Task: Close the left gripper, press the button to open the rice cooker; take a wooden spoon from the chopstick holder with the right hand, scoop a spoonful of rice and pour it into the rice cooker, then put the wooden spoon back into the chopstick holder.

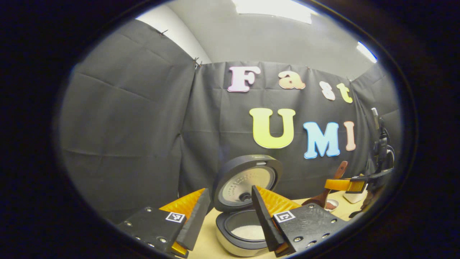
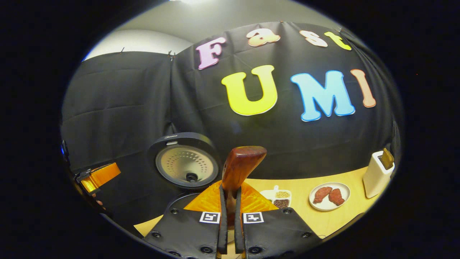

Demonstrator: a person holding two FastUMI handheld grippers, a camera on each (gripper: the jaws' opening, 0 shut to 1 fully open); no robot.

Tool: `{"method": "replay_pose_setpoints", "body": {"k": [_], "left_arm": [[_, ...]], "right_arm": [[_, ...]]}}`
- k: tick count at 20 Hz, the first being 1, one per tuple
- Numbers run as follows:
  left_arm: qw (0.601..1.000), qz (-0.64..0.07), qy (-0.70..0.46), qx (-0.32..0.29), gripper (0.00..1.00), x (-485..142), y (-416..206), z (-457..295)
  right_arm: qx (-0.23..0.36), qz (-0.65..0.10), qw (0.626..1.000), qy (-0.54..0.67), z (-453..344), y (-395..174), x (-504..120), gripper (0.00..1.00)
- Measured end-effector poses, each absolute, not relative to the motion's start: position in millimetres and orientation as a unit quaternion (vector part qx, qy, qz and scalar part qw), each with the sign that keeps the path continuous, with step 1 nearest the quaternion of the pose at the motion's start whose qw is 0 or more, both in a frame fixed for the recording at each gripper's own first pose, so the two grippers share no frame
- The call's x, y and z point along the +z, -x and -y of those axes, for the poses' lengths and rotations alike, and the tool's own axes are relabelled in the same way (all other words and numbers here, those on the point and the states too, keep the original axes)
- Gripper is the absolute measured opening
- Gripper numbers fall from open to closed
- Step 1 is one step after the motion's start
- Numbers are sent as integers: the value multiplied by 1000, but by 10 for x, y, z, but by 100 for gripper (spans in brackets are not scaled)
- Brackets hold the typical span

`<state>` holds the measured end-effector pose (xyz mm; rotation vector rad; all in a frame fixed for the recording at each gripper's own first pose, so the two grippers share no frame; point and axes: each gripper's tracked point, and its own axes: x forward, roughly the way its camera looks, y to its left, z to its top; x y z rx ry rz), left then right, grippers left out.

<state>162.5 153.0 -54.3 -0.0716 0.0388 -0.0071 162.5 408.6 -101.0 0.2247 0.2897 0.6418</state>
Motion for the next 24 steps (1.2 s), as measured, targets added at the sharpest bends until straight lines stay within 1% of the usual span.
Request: {"method": "replay_pose_setpoints", "body": {"k": [1, 6, 8, 12, 24], "left_arm": [[999, -18, 37, -9, 74, -527, -1617, -1461], [999, -14, 35, -33, 73, -450, -1641, -1167], [999, -15, 34, -39, 74, -428, -1635, -1064], [998, -11, 33, -49, 73, -357, -1577, -884], [997, 0, 27, -68, 73, -136, -1458, -440]], "right_arm": [[300, -144, 936, -111, -3940, -1651, -1034, 10], [237, -154, 951, -129, -3245, -1743, -1115, 10], [214, -156, 954, -137, -2990, -1757, -1140, 10], [170, -159, 962, -140, -2459, -1752, -1197, 10], [67, -187, 971, -130, -1143, -1536, -1568, 10]]}}
